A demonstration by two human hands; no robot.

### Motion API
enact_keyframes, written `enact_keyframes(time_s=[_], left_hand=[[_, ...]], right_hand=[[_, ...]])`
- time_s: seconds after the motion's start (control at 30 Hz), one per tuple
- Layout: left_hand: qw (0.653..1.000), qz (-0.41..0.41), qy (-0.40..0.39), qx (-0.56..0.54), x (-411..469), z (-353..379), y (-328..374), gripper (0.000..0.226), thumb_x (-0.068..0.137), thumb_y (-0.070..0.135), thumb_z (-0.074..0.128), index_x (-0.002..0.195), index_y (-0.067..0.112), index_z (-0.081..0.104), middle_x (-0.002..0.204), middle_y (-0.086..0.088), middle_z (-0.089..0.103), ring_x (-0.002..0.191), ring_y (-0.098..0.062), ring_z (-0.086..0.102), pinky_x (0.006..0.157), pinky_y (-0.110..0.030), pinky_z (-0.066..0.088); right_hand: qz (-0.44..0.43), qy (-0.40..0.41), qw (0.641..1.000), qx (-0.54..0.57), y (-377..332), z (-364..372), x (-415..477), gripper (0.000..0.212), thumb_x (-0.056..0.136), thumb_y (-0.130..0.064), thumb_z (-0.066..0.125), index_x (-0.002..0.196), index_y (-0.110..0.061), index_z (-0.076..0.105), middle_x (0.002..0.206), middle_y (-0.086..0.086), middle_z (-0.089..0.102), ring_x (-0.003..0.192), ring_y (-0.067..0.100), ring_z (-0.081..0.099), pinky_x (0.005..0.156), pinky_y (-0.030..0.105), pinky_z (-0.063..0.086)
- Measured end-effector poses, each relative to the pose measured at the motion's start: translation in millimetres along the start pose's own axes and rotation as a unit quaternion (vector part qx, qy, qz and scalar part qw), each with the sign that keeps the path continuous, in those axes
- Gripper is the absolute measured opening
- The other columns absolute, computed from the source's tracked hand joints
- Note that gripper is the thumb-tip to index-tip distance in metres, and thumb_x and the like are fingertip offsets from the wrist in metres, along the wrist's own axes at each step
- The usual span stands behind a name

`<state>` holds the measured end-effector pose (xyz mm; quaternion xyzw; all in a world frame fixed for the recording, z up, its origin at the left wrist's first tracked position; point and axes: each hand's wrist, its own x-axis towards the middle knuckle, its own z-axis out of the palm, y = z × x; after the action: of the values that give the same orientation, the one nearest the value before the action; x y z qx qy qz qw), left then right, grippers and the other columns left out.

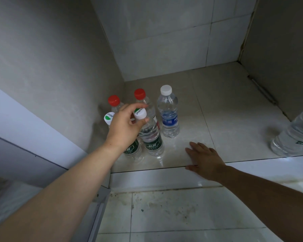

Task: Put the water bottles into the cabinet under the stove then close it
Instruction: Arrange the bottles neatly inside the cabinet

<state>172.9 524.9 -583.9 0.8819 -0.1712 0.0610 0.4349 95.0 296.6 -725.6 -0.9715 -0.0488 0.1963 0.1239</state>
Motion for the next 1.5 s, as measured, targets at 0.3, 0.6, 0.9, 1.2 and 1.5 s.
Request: enact_keyframes(time_s=[0.3, 0.6, 0.9, 1.2, 1.5], left_hand=[[0.994, 0.035, -0.042, 0.1, -0.8, -3.1, 12.2, 0.031, 0.081, 0.018, 0.071, 0.108, 0.028, 0.06, 0.1, 0.006, 0.055, 0.092, -0.011, 0.053, 0.077, -0.021, 0.042], [0.973, 0.125, -0.042, 0.19, 11.7, 20.5, 60.8, 0.045, 0.079, 0.026, 0.071, 0.121, 0.02, 0.056, 0.119, -0.003, 0.055, 0.107, -0.019, 0.052, 0.082, -0.02, 0.034], [0.961, 0.185, -0.146, 0.147, 21.4, 95.2, 101.1, 0.052, 0.078, 0.026, 0.074, 0.124, 0.011, 0.054, 0.123, -0.014, 0.055, 0.113, -0.027, 0.053, 0.086, -0.014, 0.028], [0.909, 0.074, -0.337, 0.233, -10.7, 190.6, 41.0, 0.057, 0.085, 0.047, 0.057, 0.135, 0.026, 0.042, 0.141, 0.002, 0.04, 0.124, -0.02, 0.044, 0.096, -0.03, 0.04], [0.896, 0.057, -0.342, 0.277, -40.1, 216.6, 8.1, 0.06, 0.091, 0.045, 0.048, 0.144, 0.024, 0.029, 0.154, -0.001, 0.022, 0.139, -0.021, 0.023, 0.107, -0.035, 0.032]], right_hand=[[-0.005, -0.002, 1.0, 0.014, 0.0, -4.8, -2.9, 0.071, 0.09, -0.053, 0.043, 0.148, -0.024, 0.011, 0.158, -0.001, 0.001, 0.145, 0.021, 0.003, 0.118, 0.041, 0.012], [-0.038, 0.125, 0.99, 0.055, 22.1, -102.9, -41.8, 0.062, 0.089, -0.042, 0.055, 0.143, -0.023, 0.03, 0.15, 0.001, 0.03, 0.136, 0.019, 0.03, 0.107, 0.027, 0.028], [0.097, 0.234, 0.961, -0.11, 124.8, -177.5, -138.1, 0.043, 0.082, -0.037, 0.063, 0.121, -0.02, 0.055, 0.123, 0.005, 0.054, 0.119, 0.029, 0.046, 0.093, 0.039, 0.038], [0.16, 0.233, 0.959, 0.029, 166.2, -190.0, -151.9, 0.037, 0.078, -0.009, 0.066, 0.114, -0.015, 0.063, 0.117, 0.012, 0.061, 0.11, 0.029, 0.055, 0.091, 0.028, 0.041], [0.084, 0.339, 0.929, 0.121, 139.0, -186.3, -125.9, 0.035, 0.081, -0.019, 0.069, 0.115, -0.012, 0.062, 0.115, 0.006, 0.063, 0.101, 0.021, 0.058, 0.076, 0.015, 0.034]])
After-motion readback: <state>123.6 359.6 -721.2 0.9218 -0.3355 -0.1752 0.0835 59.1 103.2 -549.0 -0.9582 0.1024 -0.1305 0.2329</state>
